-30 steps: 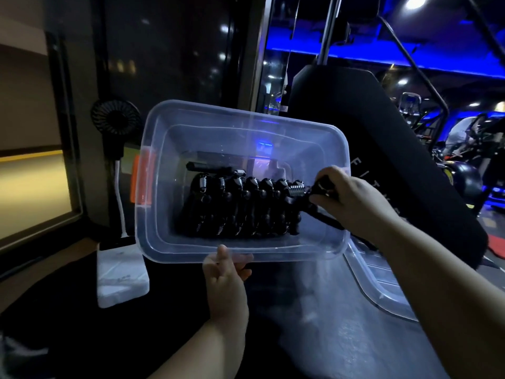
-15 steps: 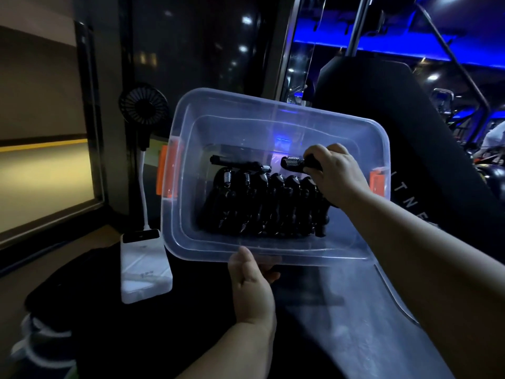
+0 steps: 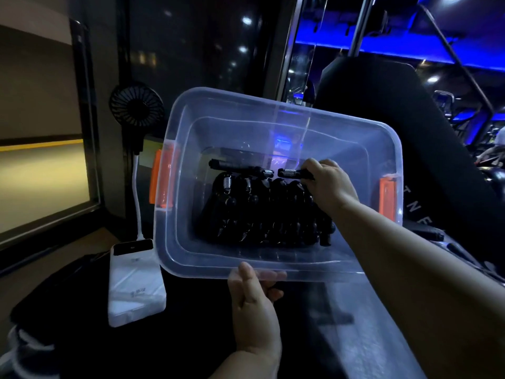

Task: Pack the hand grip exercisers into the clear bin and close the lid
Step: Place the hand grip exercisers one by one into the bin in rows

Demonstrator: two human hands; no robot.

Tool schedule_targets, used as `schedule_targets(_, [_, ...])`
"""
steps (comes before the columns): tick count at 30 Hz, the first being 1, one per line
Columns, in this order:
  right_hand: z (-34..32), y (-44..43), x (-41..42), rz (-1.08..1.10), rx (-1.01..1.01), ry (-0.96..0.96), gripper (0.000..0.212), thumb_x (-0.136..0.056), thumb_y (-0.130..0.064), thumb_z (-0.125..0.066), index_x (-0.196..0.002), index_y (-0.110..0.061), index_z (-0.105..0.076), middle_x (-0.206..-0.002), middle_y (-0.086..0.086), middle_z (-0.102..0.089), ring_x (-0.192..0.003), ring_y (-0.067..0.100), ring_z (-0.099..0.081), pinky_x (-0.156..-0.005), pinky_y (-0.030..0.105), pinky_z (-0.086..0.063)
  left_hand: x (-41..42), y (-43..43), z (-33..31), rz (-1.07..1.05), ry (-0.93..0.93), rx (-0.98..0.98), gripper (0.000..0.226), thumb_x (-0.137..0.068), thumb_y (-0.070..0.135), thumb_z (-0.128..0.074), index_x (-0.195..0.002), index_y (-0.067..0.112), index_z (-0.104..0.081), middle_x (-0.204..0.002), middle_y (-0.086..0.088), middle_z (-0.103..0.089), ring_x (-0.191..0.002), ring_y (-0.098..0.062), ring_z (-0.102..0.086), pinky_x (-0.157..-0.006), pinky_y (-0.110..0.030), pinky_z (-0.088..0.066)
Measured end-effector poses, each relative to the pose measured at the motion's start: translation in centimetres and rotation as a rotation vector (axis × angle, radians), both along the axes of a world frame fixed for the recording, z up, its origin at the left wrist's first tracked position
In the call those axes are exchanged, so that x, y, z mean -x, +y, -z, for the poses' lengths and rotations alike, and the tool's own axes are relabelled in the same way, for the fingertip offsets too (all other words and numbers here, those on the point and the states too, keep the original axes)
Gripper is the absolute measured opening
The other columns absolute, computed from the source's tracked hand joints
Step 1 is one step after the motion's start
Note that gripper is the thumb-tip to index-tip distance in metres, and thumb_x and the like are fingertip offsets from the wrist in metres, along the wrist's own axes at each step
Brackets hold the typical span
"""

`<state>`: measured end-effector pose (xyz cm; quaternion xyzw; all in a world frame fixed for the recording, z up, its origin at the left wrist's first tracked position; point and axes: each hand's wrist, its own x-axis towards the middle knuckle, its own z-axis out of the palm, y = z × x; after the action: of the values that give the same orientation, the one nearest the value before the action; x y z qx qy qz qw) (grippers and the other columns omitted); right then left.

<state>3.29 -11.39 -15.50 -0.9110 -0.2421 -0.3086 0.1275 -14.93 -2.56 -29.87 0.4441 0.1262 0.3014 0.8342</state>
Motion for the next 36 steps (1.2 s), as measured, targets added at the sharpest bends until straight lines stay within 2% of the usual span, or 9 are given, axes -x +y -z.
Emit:
schedule_targets(5, [0.9,0.3,-0.7,0.012,0.0,0.037,0.031,-0.09,-0.033,-0.06,-0.12,-0.025,-0.06,-0.103,0.012,-0.062,-0.109,0.033,-0.053,-0.086,0.037,-0.047,0.0,0.1,0.2,-0.009,0.003,0.005,0.06,-0.08,0.065,-0.032,-0.091,0.01,-0.054,-0.076,-0.008,-0.073,-0.068,-0.013,-0.068,-0.063,-0.028,-0.045])
schedule_targets(10, [1.0,0.9,-1.4,0.035,0.175,0.006,0.035,-0.097,-0.04,-0.043,-0.126,-0.024,-0.053,-0.117,0.008,-0.065,-0.119,0.029,-0.049,-0.099,0.039,-0.03,-0.1,0.2,0.2,-0.013,-0.001,0.009,0.062,-0.078,0.065,-0.034,-0.092,0.008,-0.054,-0.073,-0.009,-0.073,-0.061,-0.011,-0.065,-0.061,-0.028,-0.044])
schedule_targets(16, [1.2,0.8,-1.9,-0.068,0.097,0.106,0.033,-0.101,-0.031,-0.036,-0.129,-0.022,-0.051,-0.13,0.005,-0.059,-0.126,0.021,-0.046,-0.111,0.037,-0.02,0.1,0.2,0.1,-0.005,-0.017,0.048,0.066,-0.076,0.062,-0.036,-0.098,0.003,-0.053,-0.073,-0.013,-0.072,-0.061,-0.012,-0.066,-0.051,-0.019,-0.047])
schedule_targets(19, [1.3,0.9,-2.1,-0.055,0.073,0.128,0.036,-0.101,-0.032,-0.036,-0.133,-0.02,-0.047,-0.134,0.007,-0.056,-0.129,0.022,-0.044,-0.114,0.036,-0.017,0.0,0.2,0.1,-0.003,-0.011,0.04,0.069,-0.076,0.063,-0.035,-0.102,0.001,-0.053,-0.073,-0.012,-0.072,-0.06,-0.011,-0.065,-0.052,-0.02,-0.046])
schedule_targets(24, [1.7,1.2,-2.3,-0.013,0.085,0.105,0.034,-0.1,-0.036,-0.034,-0.128,-0.023,-0.05,-0.131,0.003,-0.058,-0.129,0.019,-0.044,-0.116,0.037,-0.014,0.1,0.2,-0.2,-0.009,-0.012,0.062,0.07,-0.075,0.062,-0.037,-0.105,0.0,-0.052,-0.074,-0.015,-0.071,-0.059,-0.011,-0.064,-0.049,-0.018,-0.047])
schedule_targets(27, [2.1,1.4,-2.0,0.02,0.065,0.083,0.033,-0.1,-0.037,-0.032,-0.127,-0.025,-0.049,-0.133,-0.001,-0.056,-0.131,0.017,-0.041,-0.115,0.038,-0.008,0.2,0.2,-0.4,-0.013,-0.005,0.062,0.064,-0.079,0.059,-0.036,-0.104,0.003,-0.051,-0.074,-0.015,-0.071,-0.06,-0.011,-0.064,-0.055,-0.023,-0.046])
schedule_targets(31, [2.2,1.5,-1.9,0.041,0.042,0.094,0.034,-0.099,-0.04,-0.031,-0.125,-0.028,-0.049,-0.134,-0.004,-0.054,-0.132,0.015,-0.039,-0.115,0.042,-0.001,0.2,0.2,-0.2,-0.016,0.047,0.021,0.051,-0.096,0.048,-0.031,-0.106,0.003,-0.052,-0.074,-0.01,-0.073,-0.059,-0.009,-0.063,-0.062,-0.028,-0.044])
schedule_targets(36, [2.0,1.5,-1.6,0.076,0.025,0.082,0.039,-0.098,-0.047,-0.032,-0.128,-0.029,-0.046,-0.137,-0.004,-0.051,-0.137,0.013,-0.031,-0.115,0.05,0.004,0.2,0.1,-0.6,-0.067,0.077,-0.026,0.048,-0.094,0.05,-0.032,-0.096,0.007,-0.054,-0.072,-0.006,-0.073,-0.065,-0.011,-0.067,-0.065,-0.03,-0.044])
